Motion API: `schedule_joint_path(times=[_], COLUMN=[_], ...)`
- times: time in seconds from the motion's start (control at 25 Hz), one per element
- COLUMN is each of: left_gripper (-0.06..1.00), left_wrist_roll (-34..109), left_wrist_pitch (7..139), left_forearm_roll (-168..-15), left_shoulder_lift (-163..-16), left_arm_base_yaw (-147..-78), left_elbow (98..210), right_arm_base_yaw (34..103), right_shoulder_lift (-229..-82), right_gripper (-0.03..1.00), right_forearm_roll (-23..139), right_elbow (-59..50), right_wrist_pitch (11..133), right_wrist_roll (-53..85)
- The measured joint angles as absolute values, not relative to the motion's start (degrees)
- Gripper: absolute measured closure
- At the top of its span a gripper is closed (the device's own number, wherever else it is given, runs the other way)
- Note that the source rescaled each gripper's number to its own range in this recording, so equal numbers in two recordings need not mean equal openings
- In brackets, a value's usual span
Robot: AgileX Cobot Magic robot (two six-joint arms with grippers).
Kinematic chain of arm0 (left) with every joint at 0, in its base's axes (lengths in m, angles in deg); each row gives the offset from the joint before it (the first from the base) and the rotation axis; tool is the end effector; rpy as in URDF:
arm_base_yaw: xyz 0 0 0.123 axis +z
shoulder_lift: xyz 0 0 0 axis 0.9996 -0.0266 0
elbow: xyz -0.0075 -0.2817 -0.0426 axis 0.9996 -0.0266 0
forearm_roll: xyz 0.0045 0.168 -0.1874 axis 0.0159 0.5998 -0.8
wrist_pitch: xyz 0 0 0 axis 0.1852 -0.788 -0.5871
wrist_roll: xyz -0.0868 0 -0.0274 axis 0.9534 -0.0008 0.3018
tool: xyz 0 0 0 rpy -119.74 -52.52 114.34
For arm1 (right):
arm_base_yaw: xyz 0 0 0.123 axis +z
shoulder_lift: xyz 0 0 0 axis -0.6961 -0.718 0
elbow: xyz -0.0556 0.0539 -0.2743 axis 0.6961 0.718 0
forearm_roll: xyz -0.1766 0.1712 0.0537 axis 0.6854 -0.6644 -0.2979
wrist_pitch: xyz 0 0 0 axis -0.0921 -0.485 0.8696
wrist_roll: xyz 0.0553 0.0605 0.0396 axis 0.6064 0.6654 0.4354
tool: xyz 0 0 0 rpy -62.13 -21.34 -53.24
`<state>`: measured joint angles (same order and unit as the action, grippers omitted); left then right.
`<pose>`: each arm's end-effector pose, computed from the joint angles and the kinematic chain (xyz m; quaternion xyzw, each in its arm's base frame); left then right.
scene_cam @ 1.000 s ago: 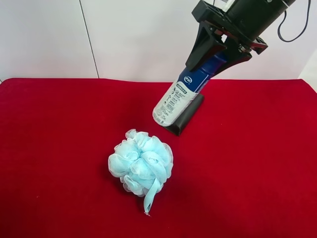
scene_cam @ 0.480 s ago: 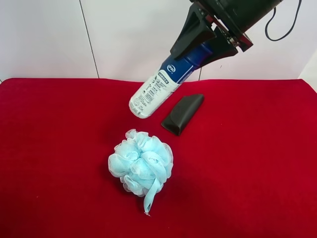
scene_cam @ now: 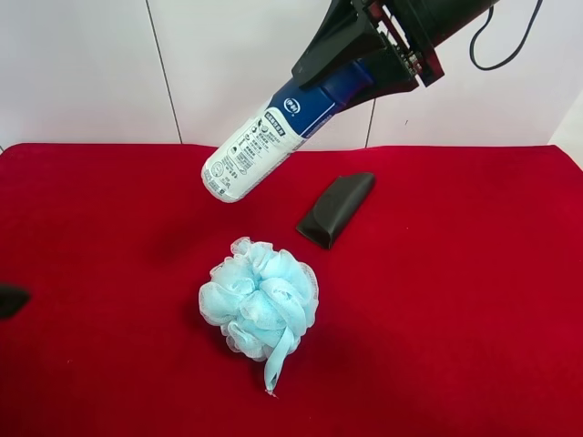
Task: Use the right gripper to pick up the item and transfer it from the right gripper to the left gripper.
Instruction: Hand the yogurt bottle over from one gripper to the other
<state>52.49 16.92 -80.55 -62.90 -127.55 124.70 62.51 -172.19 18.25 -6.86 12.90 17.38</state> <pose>0.1027 -0.0878 0.3430 0.4557 0.8260 -0.0779 0.3227 0.2860 0.1607 0.3569 -0.2273 0.8779 0.3885 0.1633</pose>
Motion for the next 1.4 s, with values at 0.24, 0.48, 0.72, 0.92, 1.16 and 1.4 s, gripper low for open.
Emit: schedule_joint_path(times=[0.24,0.48,0.72,0.92,1.16,1.4], left_gripper=[-0.06,-0.06,-0.06,-0.06,-0.06,-0.06], left_wrist_roll=[51.46,48.28,47.56,47.33,45.91,44.31], left_wrist_pitch=[21.0,21.41,21.77,21.82,23.08,24.82], left_forearm_roll=[-81.03,-85.06,-85.94,-86.23,-86.68,-87.82], left_shoulder_lift=[-69.26,-71.35,-71.49,-73.2,-75.63,-77.1], left_arm_base_yaw=[-127.81,-127.81,-127.81,-127.81,-127.81,-127.81], left_elbow=[129.53,129.76,129.76,129.76,129.76,129.76], right_arm_base_yaw=[67.61,72.54,76.68,79.23,79.49,79.49], right_shoulder_lift=[-172.19,-172.19,-172.19,-172.19,-172.19,-172.19], right_gripper=[0.97,0.97,0.97,0.97,0.97,0.97], right_forearm_roll=[18.17,17.94,17.94,17.22,14.62,12.64], right_elbow=[-6.86,-6.86,-6.86,-6.86,-6.86,-6.86], right_wrist_pitch=[14.63,16.41,18.3,19.48,20.27,20.27], right_wrist_roll=[15.45,14.13,13.55,13.51,13.33,13.16])
